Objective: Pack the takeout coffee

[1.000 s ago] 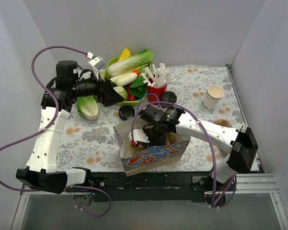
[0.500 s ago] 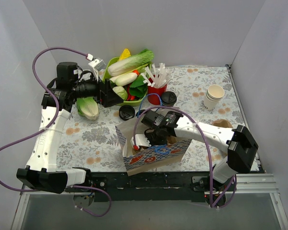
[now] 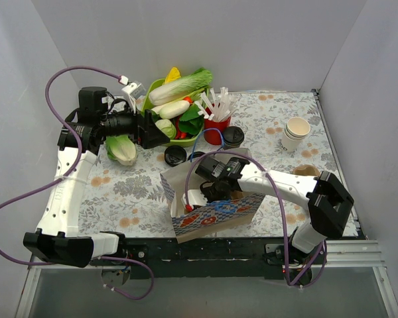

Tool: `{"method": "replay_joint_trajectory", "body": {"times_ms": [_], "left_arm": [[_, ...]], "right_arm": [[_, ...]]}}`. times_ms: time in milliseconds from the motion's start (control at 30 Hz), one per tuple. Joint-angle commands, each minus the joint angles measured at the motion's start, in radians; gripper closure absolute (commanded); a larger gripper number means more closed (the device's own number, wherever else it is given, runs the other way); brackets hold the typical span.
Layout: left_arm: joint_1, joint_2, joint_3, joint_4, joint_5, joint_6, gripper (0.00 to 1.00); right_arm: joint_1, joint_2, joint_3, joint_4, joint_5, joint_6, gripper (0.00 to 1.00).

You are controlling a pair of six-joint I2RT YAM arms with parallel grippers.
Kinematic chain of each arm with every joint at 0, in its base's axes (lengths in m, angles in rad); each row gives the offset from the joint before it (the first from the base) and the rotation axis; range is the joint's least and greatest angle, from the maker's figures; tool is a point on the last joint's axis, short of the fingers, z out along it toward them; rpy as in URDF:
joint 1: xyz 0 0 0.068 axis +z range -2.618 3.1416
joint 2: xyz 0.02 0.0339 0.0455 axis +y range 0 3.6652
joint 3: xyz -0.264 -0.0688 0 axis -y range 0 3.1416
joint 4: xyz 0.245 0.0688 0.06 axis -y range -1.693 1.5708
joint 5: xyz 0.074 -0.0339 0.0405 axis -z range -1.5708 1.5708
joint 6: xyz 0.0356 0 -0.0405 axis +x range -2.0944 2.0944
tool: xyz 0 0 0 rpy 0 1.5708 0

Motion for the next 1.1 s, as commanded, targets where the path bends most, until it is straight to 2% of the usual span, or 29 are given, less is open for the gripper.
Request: {"method": "replay_joint_trajectory", "body": {"times_ms": [0, 267, 400, 467, 533, 567, 600, 700, 1067], "left_arm": [[0.008, -0.030, -0.012, -0.009, 0.004, 0.014, 0.14], [0.009, -0.027, -0.005, -0.012, 0.006, 0.015, 0.14], [0.009, -0.028, -0.007, -0.012, 0.007, 0.017, 0.14], [0.009, -0.030, -0.007, -0.010, 0.007, 0.017, 0.14], [0.009, -0.030, -0.005, -0.010, 0.004, 0.018, 0.14], [0.009, -0.030, -0.004, -0.010, 0.004, 0.020, 0.14], [0.009, -0.030, -0.004, -0.010, 0.001, 0.023, 0.14], [0.009, -0.025, -0.001, -0.013, 0.004, 0.035, 0.14], [0.009, 0.008, 0.019, -0.012, 0.053, 0.084, 0.14]], "right_arm": [[-0.004, 0.003, -0.016, 0.014, -0.014, -0.028, 0.93], [-0.004, 0.004, -0.028, 0.013, -0.011, -0.036, 0.79], [-0.004, -0.009, -0.033, 0.013, -0.008, -0.039, 0.57], [-0.004, -0.017, -0.034, 0.013, -0.008, -0.039, 0.52], [-0.004, -0.034, -0.014, 0.010, -0.005, -0.030, 0.41], [-0.004, -0.040, -0.005, 0.007, -0.002, -0.025, 0.34], [-0.002, -0.054, 0.001, 0.002, 0.000, -0.024, 0.22], [-0.004, -0.087, 0.021, -0.013, -0.006, -0.011, 0.08], [-0.004, -0.151, 0.203, -0.145, -0.019, 0.025, 0.03]]}}
